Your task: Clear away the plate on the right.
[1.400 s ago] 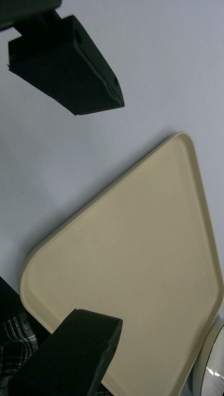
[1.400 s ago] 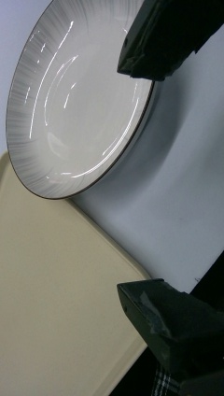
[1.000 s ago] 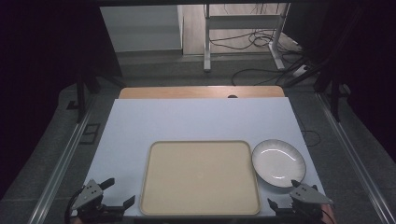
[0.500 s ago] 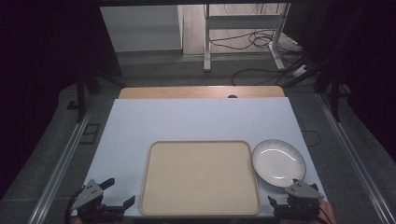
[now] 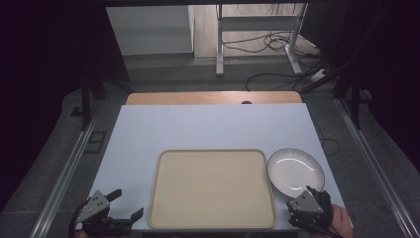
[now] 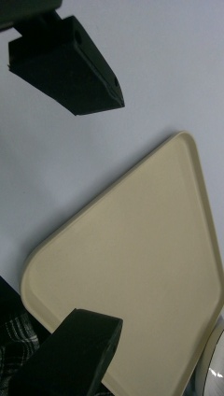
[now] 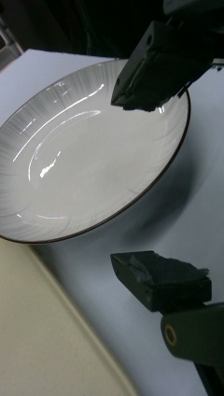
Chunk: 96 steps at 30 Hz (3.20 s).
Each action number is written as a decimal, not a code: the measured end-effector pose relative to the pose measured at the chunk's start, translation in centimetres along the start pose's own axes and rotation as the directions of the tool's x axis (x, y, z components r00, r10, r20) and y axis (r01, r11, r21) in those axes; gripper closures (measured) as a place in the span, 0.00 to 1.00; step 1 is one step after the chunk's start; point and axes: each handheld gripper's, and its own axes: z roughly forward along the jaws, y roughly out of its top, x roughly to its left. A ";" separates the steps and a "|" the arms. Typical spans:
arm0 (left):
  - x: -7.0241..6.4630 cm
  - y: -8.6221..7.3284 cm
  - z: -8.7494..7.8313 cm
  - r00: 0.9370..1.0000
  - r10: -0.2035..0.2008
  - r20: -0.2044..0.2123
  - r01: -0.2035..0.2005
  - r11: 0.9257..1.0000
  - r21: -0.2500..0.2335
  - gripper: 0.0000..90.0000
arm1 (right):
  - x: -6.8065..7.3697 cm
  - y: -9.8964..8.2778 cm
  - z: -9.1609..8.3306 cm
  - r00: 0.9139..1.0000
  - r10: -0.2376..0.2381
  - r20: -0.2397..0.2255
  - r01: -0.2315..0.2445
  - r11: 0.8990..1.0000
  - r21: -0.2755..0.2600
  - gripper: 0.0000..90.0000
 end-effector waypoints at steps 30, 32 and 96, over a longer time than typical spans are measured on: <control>-0.1 0.0 0.1 1.000 0.007 0.000 -0.007 1.000 0.005 0.00 | 3.4 1.7 1.9 0.883 -0.453 0.121 0.438 0.890 0.128 0.65; -0.1 0.0 0.1 1.000 0.007 0.000 -0.007 1.000 0.005 0.00 | 3.5 1.7 2.0 0.871 -0.476 0.120 0.460 0.877 0.139 0.68; -0.1 0.1 0.2 1.000 0.009 0.000 -0.009 1.000 0.011 0.00 | 6.2 5.0 0.7 0.728 -0.656 0.200 0.648 0.754 0.113 0.88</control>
